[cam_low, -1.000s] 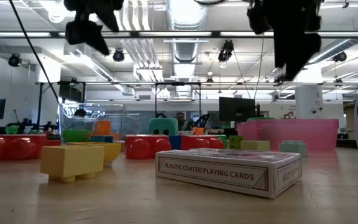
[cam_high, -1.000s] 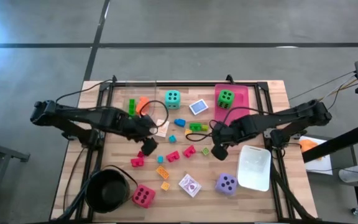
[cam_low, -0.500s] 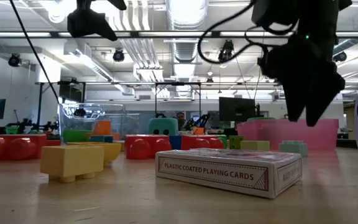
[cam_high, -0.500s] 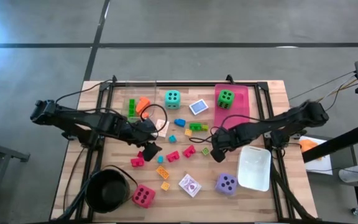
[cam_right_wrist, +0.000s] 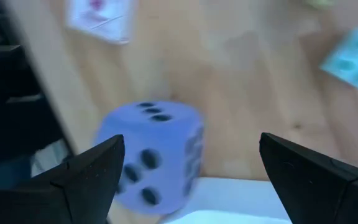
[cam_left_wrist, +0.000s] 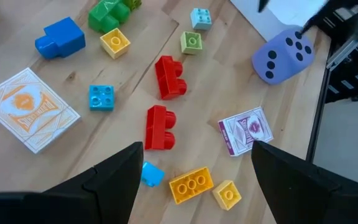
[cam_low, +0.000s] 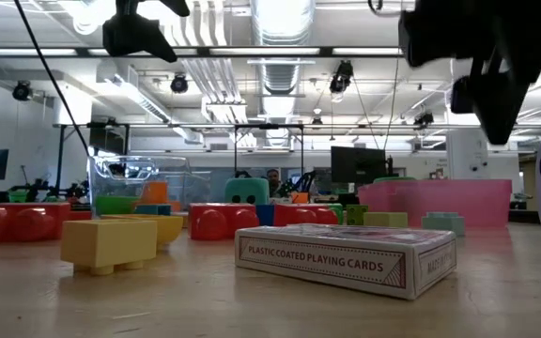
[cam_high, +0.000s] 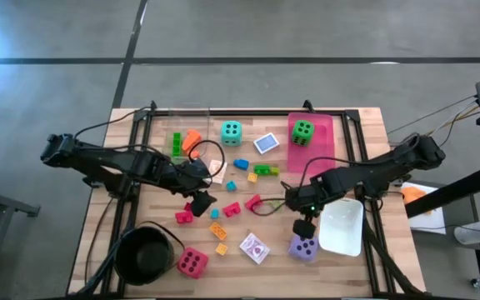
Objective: Pick & Place Toys
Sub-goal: Put the violet die into the pink bin
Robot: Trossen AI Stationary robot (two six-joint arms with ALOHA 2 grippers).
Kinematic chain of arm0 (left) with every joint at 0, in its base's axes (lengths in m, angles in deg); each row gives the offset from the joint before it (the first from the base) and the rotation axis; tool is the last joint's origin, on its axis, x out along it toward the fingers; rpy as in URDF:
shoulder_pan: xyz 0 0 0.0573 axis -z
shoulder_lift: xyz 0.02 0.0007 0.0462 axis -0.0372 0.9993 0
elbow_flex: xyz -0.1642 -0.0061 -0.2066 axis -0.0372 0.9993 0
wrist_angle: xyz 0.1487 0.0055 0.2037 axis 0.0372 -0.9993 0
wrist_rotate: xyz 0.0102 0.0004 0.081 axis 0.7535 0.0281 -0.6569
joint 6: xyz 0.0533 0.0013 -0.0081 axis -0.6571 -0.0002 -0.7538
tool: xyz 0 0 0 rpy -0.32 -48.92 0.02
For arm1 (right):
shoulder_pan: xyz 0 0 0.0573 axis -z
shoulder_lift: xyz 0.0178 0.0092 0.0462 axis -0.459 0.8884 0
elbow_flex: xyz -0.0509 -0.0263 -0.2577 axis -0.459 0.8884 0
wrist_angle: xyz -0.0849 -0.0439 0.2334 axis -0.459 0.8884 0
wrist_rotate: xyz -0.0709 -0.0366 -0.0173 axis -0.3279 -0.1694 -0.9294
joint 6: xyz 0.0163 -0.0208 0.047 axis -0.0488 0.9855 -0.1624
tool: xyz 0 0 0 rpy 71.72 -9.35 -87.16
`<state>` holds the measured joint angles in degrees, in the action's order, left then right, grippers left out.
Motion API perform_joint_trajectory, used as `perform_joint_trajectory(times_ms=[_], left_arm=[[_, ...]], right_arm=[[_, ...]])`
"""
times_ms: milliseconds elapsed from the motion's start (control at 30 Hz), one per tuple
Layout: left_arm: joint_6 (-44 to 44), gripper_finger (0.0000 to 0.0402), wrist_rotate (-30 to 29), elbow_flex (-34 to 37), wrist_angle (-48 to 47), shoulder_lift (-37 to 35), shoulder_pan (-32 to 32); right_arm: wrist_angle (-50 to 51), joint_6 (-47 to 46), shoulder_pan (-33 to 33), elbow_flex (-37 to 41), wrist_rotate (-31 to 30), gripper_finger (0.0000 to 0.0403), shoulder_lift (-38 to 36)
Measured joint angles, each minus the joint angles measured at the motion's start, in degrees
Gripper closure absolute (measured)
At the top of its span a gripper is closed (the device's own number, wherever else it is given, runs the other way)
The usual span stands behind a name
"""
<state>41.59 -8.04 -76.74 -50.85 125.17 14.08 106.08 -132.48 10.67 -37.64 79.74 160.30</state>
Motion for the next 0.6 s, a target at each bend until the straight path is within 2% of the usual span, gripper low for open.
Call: perform_joint_trajectory(times_ms=[200, 600], left_arm=[[-0.2, 0.0098, 0.0, 0.0, 0.0, 0.0, 0.0], [-0.6, 0.0099, 0.0, 0.0, -0.2, 0.0, 0.0]], right_arm=[[-1.0, 2.4, -2.4, -0.5, 3.7, 0.0037, 0.8], [-2.0, 4.0, -4.1, 1.6, 3.8, 0.0037, 0.7]])
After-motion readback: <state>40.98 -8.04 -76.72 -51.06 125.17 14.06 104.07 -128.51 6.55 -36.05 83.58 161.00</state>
